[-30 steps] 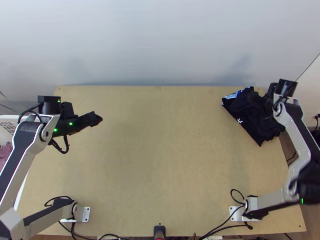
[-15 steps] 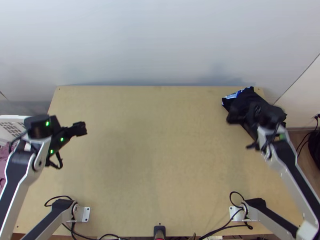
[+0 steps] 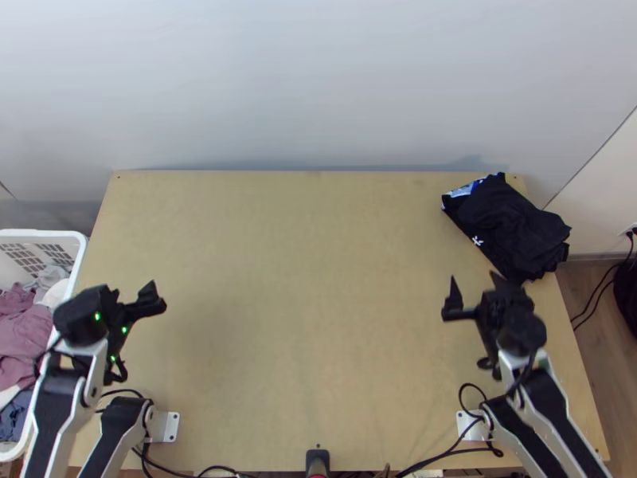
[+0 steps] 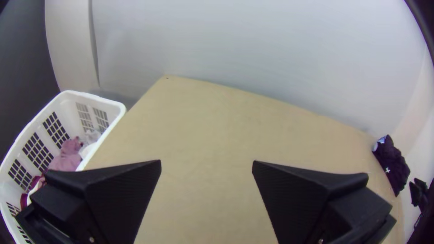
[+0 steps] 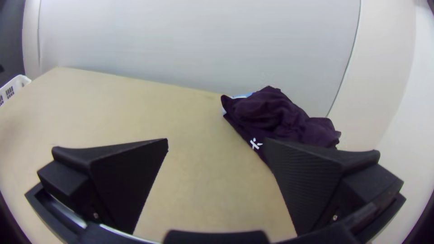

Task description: Fold the t-shirt

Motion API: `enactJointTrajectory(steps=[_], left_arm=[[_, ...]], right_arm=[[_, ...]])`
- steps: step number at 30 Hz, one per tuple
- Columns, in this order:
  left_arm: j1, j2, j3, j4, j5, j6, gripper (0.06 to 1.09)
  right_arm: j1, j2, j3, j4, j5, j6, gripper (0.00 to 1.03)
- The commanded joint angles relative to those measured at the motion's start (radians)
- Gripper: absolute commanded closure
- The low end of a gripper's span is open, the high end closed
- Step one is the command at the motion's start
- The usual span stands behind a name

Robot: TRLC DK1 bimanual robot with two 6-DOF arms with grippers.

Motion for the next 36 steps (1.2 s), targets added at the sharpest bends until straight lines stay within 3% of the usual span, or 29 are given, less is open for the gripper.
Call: enactJointTrajectory(steps=[1, 7, 14, 21, 36], left_arm=[[0.093, -0.202, -0.243, 0.163, -0.084, 0.106, 0.11], [0.112, -0.325, -0.340, 0.195, -0.074, 0.129, 0.11], [0.111, -0.426, -0.475, 0.418, -0.085, 0.216, 0.10], [0.096, -0.495, -0.519, 0.390, -0.074, 0.167, 0.10], [0.102, -0.507, -0.519, 0.388, -0.074, 0.167, 0.10]], right_arm=[[0.027, -0.325, -0.204, -0.036, 0.029, -0.051, 0.04], [-0.013, -0.423, -0.219, -0.085, 0.031, -0.049, 0.04], [-0.051, -0.456, -0.217, -0.094, 0.031, 0.017, 0.04], [-0.037, -0.525, -0.214, -0.114, 0.031, 0.109, 0.04], [-0.022, -0.525, -0.214, -0.116, 0.031, 0.104, 0.04]])
